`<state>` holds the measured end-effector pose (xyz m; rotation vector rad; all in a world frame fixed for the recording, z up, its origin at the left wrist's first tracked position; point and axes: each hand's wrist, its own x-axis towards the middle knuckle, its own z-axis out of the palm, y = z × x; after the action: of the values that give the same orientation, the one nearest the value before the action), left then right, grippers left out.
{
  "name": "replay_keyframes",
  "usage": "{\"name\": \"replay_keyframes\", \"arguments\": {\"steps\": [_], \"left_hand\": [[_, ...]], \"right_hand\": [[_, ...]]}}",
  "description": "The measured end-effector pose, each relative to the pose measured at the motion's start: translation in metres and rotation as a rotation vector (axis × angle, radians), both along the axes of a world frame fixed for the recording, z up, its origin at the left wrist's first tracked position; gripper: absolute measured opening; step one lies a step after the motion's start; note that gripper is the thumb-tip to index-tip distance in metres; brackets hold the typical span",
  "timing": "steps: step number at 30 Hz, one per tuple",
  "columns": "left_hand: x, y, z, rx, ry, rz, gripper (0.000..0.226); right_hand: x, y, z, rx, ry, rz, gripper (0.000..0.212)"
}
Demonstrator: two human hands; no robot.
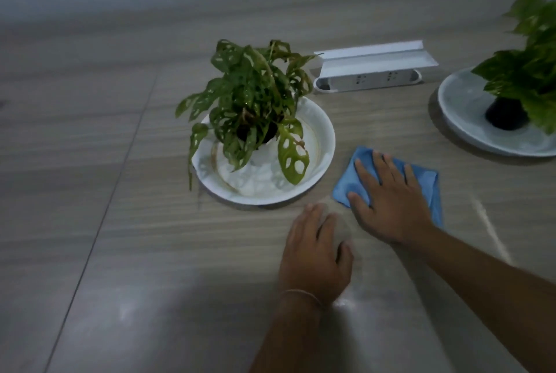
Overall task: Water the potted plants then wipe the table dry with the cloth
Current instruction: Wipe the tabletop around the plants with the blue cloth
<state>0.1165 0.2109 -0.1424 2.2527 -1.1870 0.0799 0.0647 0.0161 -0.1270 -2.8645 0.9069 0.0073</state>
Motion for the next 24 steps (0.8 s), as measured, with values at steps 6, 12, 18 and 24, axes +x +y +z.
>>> {"name": "replay_keyframes", "arguments": {"steps": [6, 12, 18, 24], "left_hand": [[0.008, 0.044, 0.015, -0.160, 0.301, 0.070, 0.049], [0.064, 0.190, 0.023, -0.152, 0.188, 0.166, 0.043], [0.139, 0.285, 0.022, 0.095, 0.178, 0.398, 0.056], [0.145, 0.290, 0.013, 0.134, 0.080, 0.551, 0.049]], "right_hand": [[-0.063, 0.094, -0.002, -0.023, -0.019, 0.098, 0.074], [-0.081, 0.158, 0.000, -0.042, 0.024, 0.053, 0.074], [-0.049, 0.209, -0.002, -0.088, -0.022, 0.099, 0.078], [0.010, 0.288, -0.004, -0.084, -0.096, 0.363, 0.078]]}}
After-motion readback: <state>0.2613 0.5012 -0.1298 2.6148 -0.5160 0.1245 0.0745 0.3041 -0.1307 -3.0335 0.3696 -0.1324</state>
